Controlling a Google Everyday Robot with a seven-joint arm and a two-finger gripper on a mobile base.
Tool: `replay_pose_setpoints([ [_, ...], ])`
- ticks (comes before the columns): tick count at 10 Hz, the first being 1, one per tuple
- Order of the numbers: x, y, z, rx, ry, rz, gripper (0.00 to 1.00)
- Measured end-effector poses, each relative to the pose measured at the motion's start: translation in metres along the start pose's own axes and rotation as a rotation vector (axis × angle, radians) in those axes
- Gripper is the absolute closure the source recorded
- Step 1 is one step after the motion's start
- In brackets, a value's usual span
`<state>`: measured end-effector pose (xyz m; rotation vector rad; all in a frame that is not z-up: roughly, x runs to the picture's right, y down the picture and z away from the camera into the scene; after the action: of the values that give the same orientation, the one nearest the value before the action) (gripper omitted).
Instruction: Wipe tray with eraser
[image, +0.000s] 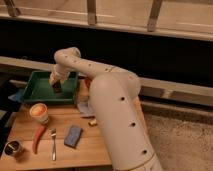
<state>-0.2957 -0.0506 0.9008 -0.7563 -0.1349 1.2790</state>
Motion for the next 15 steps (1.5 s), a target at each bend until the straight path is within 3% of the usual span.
replay_pose_setpoints([
  [4,0.012,-0.011,0.025,0.054,0.051,0.015,1.0],
  [9,0.008,-0.052,0.018,0.142,0.046,0.078,1.0],
  [11,-0.005,-0.046,0.018,0.128,0.011,0.079,1.0],
  [13,-0.016,-0.022,0.022,0.095,-0.011,0.043,1.0],
  [15,-0.01,0.002,0.022,0.048,-0.021,0.014,1.0],
])
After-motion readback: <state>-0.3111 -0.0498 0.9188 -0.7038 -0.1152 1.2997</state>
